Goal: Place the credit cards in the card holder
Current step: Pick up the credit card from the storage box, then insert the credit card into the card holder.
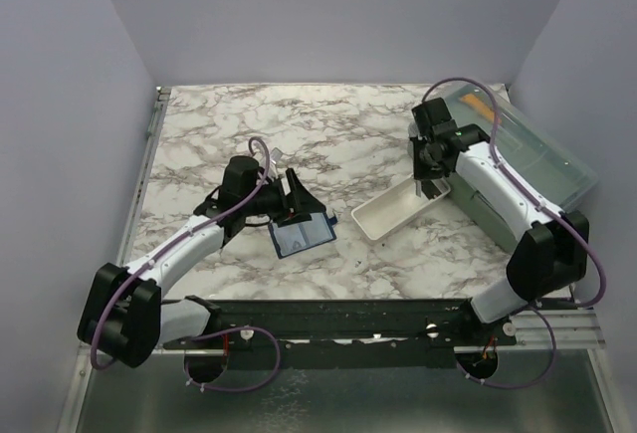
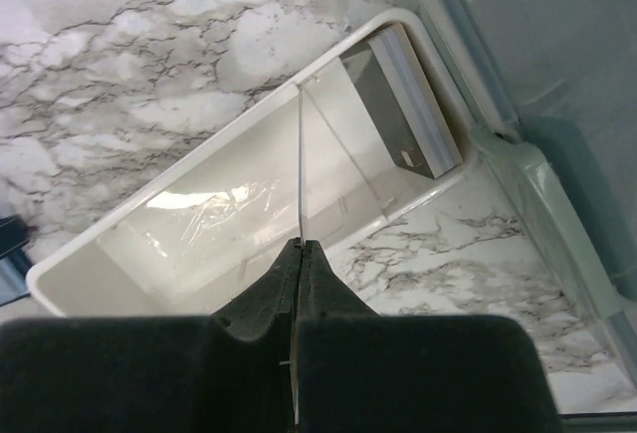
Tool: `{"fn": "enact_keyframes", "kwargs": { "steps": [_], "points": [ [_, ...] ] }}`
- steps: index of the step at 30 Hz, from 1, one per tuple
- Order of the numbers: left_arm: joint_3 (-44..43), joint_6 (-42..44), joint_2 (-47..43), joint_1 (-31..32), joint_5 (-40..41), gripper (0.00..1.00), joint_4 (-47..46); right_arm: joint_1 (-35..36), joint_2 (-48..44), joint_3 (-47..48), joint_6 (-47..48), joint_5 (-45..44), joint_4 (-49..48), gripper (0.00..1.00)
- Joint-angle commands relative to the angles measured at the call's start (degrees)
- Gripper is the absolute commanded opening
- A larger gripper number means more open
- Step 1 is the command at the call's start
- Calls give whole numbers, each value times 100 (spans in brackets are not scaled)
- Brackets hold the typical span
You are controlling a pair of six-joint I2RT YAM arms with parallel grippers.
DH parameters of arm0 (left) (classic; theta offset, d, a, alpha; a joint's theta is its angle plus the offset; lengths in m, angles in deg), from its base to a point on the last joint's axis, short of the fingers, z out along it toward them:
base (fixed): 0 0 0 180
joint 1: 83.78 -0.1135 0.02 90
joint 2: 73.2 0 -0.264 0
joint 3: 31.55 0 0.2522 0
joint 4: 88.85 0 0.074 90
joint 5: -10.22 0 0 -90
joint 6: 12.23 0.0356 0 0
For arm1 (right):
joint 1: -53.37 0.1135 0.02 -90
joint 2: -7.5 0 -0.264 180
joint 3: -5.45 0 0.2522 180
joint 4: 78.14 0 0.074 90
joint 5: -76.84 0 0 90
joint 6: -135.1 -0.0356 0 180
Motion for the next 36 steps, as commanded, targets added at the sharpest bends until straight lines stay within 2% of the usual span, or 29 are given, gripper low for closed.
{"fn": "enact_keyframes", "kwargs": {
  "steps": [1,10,13,17,21,27,33,36],
  "points": [
    [-16,-621,303,-5,-602,72,-1241,-163,-629,-346,-174,724,-181,0],
    [-612,-1431,1687,595,-577,73,-3628,-359,-1580,-1108,-66,1618,-859,0],
    [-970,-1568,2327,775,-516,72,-4145,-367,-1819,-1260,-62,1825,-930,0],
    [-1576,-1745,3308,1006,-888,68,-5323,-367,-1982,-1365,-49,2185,-990,0],
    [-2183,-1515,4193,1012,-1500,66,-5835,-368,-2097,-1416,-119,2641,-1090,0],
    [-2591,-1636,4874,1010,-2002,67,-6630,-366,-2245,-1404,-136,2908,-1091,0],
    [-2983,-2527,5533,1045,-2465,68,-7876,-368,-2319,-1450,-121,3235,-1142,0],
    [-3143,-3000,5801,1054,-2571,65,-8445,-369,-2338,-1464,-128,3369,-1189,0]
  ]
}}
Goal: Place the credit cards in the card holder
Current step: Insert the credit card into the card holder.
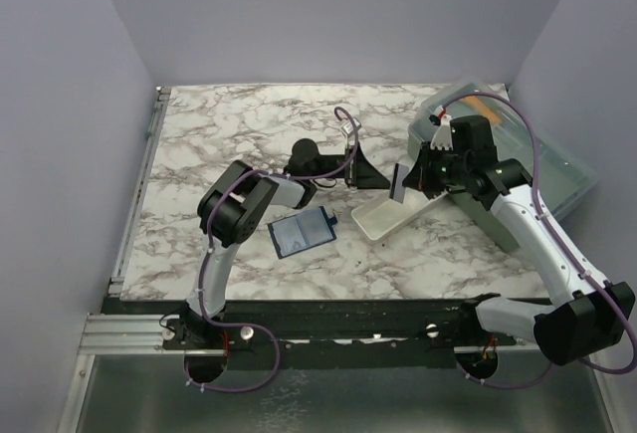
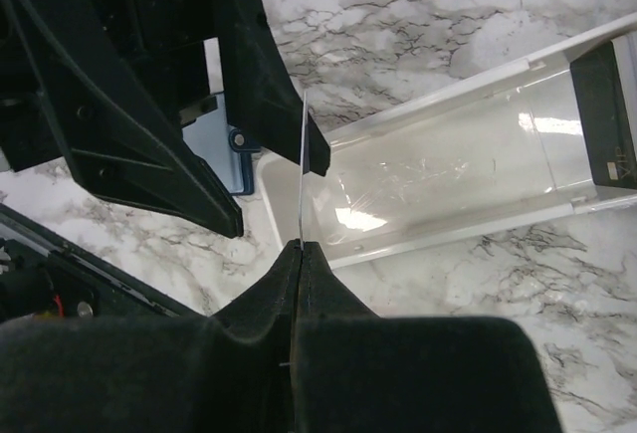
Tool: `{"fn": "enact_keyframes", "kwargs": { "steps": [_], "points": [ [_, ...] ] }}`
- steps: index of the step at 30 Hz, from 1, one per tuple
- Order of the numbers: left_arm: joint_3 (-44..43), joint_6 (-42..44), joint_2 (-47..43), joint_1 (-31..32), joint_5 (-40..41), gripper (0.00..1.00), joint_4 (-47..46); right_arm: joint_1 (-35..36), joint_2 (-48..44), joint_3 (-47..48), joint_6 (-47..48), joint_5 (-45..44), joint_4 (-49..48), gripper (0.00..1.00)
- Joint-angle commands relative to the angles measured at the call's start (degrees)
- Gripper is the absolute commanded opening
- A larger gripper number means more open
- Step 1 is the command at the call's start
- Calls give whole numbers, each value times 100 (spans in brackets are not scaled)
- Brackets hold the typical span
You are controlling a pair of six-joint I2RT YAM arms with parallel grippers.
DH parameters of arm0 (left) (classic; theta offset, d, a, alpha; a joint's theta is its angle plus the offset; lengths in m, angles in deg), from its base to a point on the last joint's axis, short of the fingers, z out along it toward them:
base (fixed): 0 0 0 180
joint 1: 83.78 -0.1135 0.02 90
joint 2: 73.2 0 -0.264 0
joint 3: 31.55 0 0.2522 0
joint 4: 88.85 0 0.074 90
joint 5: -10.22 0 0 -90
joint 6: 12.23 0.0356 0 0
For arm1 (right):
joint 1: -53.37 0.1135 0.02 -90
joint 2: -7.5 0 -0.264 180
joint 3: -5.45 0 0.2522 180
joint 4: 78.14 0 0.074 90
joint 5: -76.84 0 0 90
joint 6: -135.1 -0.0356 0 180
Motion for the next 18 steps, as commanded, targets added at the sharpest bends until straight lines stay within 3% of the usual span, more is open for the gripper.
{"fn": "enact_keyframes", "kwargs": {
  "steps": [1,6,14,18],
  "points": [
    [-299,-884,439,42,-515,64,-1494,-12,-112,-94,-40,421,-151,0],
    [-430,-1283,600,90,-532,57,-1943,-11,-122,-90,-50,524,-186,0],
    [-396,-1742,558,147,-512,30,-2557,-15,-153,-180,-96,657,-288,0],
    [-276,-1725,433,143,-463,10,-2560,-15,-215,-263,-143,704,-329,0]
  ]
}}
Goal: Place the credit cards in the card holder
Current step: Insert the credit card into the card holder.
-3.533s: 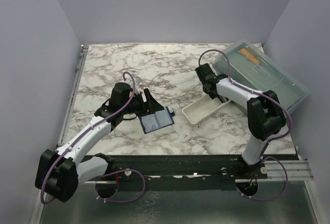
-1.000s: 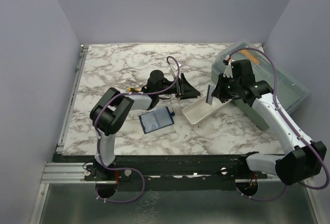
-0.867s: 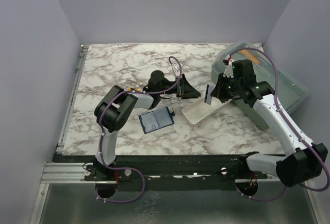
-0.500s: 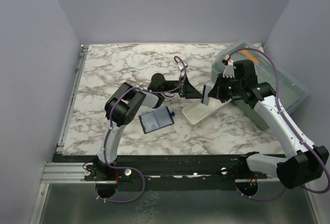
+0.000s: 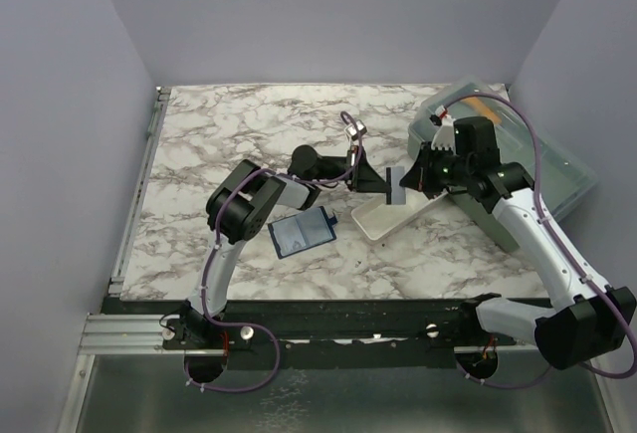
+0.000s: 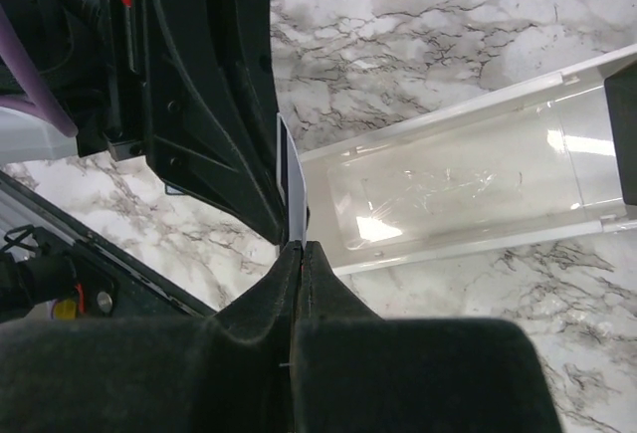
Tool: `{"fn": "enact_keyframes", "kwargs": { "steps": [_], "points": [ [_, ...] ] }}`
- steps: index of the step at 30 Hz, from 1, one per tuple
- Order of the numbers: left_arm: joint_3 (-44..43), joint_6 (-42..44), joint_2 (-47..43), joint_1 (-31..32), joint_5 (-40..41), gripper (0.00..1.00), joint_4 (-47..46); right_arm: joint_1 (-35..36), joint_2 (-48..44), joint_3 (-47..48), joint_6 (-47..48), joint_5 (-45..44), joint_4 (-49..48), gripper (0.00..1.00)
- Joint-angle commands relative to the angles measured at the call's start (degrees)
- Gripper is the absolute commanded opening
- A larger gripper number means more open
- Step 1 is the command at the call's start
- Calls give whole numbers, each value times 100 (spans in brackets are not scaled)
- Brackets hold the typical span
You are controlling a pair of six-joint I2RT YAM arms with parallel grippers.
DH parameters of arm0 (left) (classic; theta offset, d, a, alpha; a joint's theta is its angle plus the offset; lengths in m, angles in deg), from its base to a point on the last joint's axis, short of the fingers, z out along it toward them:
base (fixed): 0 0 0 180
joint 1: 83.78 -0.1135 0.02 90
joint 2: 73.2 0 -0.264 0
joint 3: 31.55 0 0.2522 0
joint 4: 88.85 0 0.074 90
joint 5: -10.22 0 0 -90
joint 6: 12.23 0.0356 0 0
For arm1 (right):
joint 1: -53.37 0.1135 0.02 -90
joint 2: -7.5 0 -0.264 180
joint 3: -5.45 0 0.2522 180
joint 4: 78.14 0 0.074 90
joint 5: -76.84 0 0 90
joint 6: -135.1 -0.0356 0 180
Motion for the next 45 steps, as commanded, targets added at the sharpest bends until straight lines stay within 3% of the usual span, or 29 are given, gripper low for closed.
{"fn": "enact_keyframes", "kwargs": {
  "steps": [1,6,8,11,13,15,17,22,24,26,33,37,45],
  "points": [
    [112,-71,-216,45,29,3,-1101,-4,-132,-173,-95,249,-104,0],
    [531,53,-705,-68,238,0,-898,1,-178,-221,-120,231,-126,2],
    [869,453,-1116,-135,366,0,-199,0,-130,-150,-65,-32,-6,13],
    [1403,1295,-1880,-303,653,0,1436,1,-69,-80,92,-83,13,38],
    [1772,1504,-2280,-465,828,0,2173,5,-32,-105,136,-20,-121,49],
    [2182,1506,-2627,-658,824,0,2589,14,109,-75,188,48,-171,53],
    [2463,1872,-3182,-829,858,0,3879,157,329,5,255,-83,-122,54],
    [2311,4559,-4615,-1056,1900,0,8539,1201,931,152,78,-841,-342,60],
    [2320,4917,-4916,-1263,2085,0,9502,1610,1259,227,-32,-1076,-521,62],
    [2561,4968,-5177,-1545,2013,0,9880,1987,1634,313,-173,-1163,-795,63],
    [3107,5260,-5552,-2179,1965,0,10459,2697,2752,455,-678,-762,-1790,59],
    [2949,5423,-5152,-2231,1638,0,10471,2700,2979,53,-959,-174,-2714,47],
    [2613,6119,-4248,-2513,1262,0,11010,2555,3768,139,-1008,37,-2995,19]
  ]
}}
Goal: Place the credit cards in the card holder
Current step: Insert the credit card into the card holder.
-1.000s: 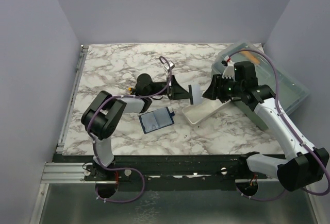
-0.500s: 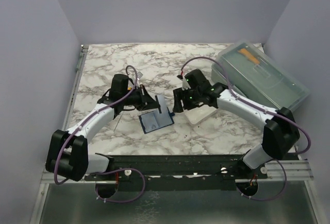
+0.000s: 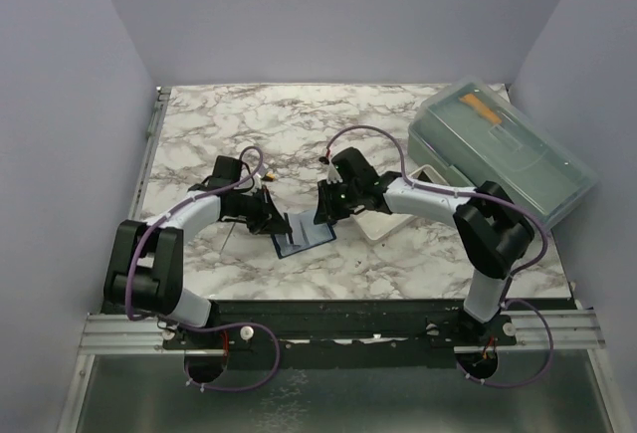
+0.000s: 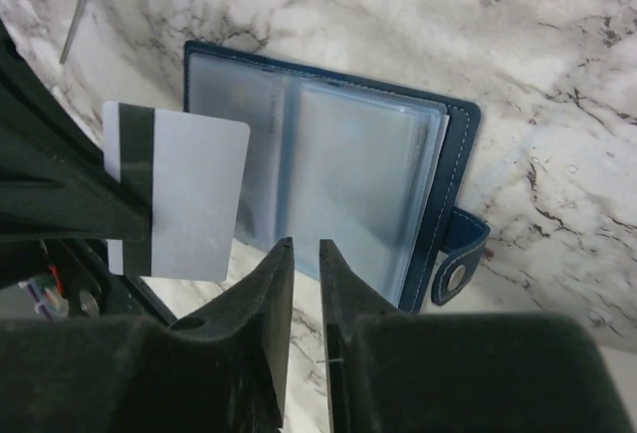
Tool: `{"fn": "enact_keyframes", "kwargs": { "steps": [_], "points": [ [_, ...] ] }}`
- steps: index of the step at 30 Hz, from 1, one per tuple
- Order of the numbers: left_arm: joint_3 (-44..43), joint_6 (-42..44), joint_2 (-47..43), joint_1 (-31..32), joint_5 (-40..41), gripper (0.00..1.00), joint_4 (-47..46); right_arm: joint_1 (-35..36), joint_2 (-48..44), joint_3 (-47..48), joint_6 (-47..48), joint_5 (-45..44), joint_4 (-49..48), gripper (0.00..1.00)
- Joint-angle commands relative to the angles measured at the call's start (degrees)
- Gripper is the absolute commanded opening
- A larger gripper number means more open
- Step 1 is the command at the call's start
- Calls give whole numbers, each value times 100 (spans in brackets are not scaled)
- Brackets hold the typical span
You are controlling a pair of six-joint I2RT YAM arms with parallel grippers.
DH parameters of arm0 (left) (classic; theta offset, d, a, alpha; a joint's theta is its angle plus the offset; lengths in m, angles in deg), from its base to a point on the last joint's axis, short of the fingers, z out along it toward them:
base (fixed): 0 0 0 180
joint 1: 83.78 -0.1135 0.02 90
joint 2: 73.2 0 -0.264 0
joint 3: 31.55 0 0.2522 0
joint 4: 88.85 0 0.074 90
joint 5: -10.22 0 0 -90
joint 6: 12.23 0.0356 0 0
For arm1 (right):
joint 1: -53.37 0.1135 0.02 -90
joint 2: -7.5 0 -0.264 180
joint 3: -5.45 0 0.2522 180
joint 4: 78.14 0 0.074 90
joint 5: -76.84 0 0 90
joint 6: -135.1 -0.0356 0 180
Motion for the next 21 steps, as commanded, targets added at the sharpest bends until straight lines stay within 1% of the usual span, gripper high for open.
{"fn": "enact_keyframes", "kwargs": {
  "steps": [1,4,8,12,21],
  "points": [
    [-154,438,349,-101,-374,0,358,-87,327,-48,-116,215,-380,16],
    [-136,456,497,-103,-443,0,266,-141,370,-135,-119,103,-406,14],
    [-210,529,725,-102,-469,0,230,-272,540,-144,-71,-174,-180,13],
    [-241,572,921,-101,-455,0,185,-465,725,-200,-21,-190,-164,10],
    [-163,466,1030,-102,-622,0,-127,-530,1029,64,260,-339,67,8]
  ]
}}
